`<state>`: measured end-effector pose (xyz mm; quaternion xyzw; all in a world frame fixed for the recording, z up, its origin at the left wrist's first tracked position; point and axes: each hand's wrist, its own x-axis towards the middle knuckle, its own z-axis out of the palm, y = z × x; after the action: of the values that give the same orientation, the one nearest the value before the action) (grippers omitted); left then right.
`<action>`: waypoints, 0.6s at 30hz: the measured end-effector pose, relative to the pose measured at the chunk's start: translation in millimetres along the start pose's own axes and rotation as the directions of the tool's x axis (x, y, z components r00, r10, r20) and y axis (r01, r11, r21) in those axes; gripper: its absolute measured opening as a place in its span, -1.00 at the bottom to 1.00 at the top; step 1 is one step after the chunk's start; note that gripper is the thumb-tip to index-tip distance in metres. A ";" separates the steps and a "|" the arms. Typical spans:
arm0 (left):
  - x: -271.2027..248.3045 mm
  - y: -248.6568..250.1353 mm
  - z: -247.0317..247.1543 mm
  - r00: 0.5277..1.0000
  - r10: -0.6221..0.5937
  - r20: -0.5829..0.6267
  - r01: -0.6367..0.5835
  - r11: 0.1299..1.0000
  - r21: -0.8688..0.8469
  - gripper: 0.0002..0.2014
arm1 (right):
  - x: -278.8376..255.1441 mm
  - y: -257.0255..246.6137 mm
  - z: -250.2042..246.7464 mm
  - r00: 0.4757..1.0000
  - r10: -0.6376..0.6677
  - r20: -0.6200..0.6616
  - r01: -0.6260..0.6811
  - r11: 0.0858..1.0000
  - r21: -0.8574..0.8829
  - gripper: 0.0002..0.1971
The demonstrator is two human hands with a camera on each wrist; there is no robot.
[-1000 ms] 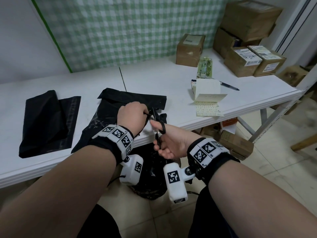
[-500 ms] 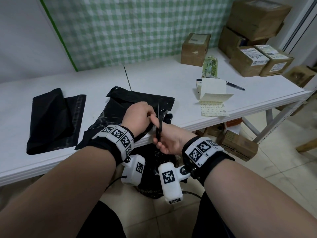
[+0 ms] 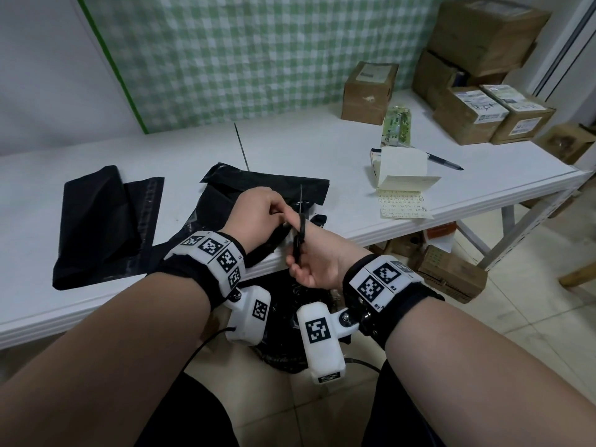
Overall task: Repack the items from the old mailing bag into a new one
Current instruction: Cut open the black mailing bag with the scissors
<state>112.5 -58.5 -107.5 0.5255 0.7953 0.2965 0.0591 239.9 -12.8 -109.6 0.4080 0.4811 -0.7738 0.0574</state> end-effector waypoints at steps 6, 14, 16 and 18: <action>1.5 -3.8 -0.5 0.998 -0.026 -0.066 0.021 0.997 -0.068 -0.94 | -9.0 -0.3 -4.9 0.998 0.046 0.038 -0.045 0.999 -0.016 -0.38; -3.5 -4.3 -1.0 1.000 0.022 -0.011 -0.022 0.998 -0.050 -0.93 | -11.7 -6.3 -0.4 1.000 -0.018 -0.013 0.018 1.000 0.012 -0.41; -4.1 -4.0 -2.5 1.000 0.024 -0.013 -0.024 0.998 -0.056 -0.94 | -10.8 -6.0 2.5 0.999 -0.035 -0.036 0.035 0.999 0.000 -0.41; -3.8 -2.9 -3.9 1.000 0.021 -0.014 -0.022 0.998 -0.052 -0.95 | -9.0 -4.2 6.7 0.997 -0.050 -0.066 0.049 0.999 -0.003 -0.42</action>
<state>110.2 -64.2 -106.7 0.5303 0.7820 0.3211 0.0643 239.9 -18.6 -99.1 0.4212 0.4933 -0.7608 0.0226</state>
